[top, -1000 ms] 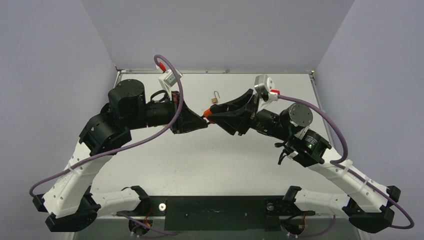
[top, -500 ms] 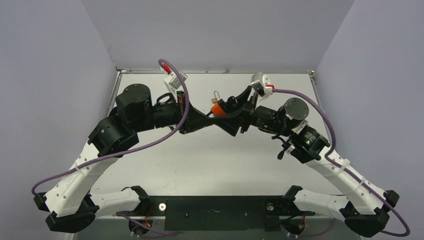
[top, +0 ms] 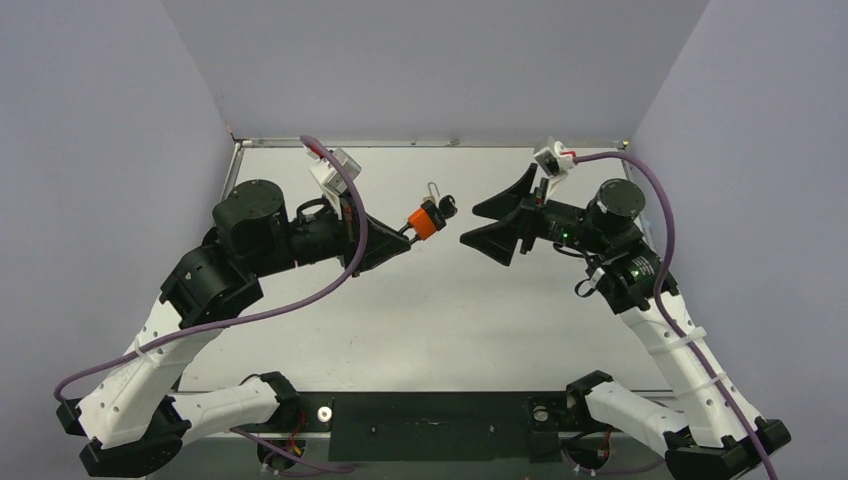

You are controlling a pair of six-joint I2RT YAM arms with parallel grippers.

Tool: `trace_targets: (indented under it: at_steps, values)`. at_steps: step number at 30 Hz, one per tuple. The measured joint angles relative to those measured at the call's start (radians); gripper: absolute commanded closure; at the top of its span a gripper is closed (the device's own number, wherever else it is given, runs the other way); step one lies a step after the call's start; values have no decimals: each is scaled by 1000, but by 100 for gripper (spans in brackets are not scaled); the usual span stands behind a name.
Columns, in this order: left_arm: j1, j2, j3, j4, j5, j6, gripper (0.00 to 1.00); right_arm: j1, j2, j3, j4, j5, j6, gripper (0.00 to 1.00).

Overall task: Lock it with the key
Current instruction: Lock the lock.

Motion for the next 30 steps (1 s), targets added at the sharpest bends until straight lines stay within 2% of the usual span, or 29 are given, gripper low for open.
trace_targets:
  at_steps: [4, 12, 20, 30]
  values:
    - [0, -15, 0, -30, 45, 44, 100, -87, -32, -34, 115, -109, 85, 28]
    - [-5, 11, 1, -127, 148, 103, 100, -85, -34, -56, 340, -257, 228, 33]
    - [-23, 24, 8, -182, 200, 123, 100, -31, -24, 12, 182, -299, 87, 36]
    - [-45, 24, 18, -192, 211, 132, 100, 30, 19, 16, 59, -298, -4, 57]
